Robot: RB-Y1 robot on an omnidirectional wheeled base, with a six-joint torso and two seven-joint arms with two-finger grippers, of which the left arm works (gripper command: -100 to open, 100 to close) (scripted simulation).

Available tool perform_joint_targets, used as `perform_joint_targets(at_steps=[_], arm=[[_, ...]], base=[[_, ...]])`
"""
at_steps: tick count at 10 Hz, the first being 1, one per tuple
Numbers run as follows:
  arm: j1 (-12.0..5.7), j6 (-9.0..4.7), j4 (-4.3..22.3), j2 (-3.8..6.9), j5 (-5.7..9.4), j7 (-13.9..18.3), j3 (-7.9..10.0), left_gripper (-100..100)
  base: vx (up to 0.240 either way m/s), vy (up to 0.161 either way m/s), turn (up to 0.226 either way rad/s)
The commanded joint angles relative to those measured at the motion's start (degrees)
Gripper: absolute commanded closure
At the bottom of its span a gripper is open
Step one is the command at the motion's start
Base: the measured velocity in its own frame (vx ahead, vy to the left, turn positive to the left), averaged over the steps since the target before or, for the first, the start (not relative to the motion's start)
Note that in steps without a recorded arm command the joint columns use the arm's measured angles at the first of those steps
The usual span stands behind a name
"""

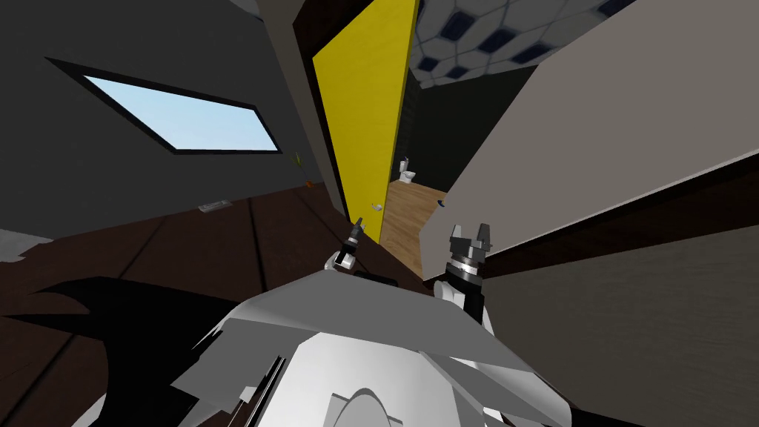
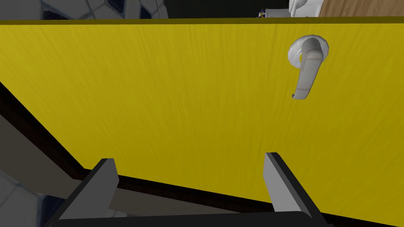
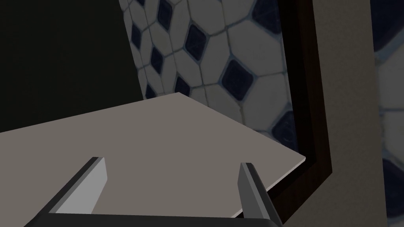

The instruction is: Push the door open

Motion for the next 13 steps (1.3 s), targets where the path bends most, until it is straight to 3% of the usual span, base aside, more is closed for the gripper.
perform_joint_targets(at_steps=[1, 13], arm=[[-1.31, -0.43, 2.69, -0.13, -0.22, 0.00, -0.36, -100], [-8.58, -4.19, 19.78, -1.25, -1.61, 0.21, -2.85, -100]], base=[[0.075, 0.093, -0.060], [0.073, 0.084, -0.055]])
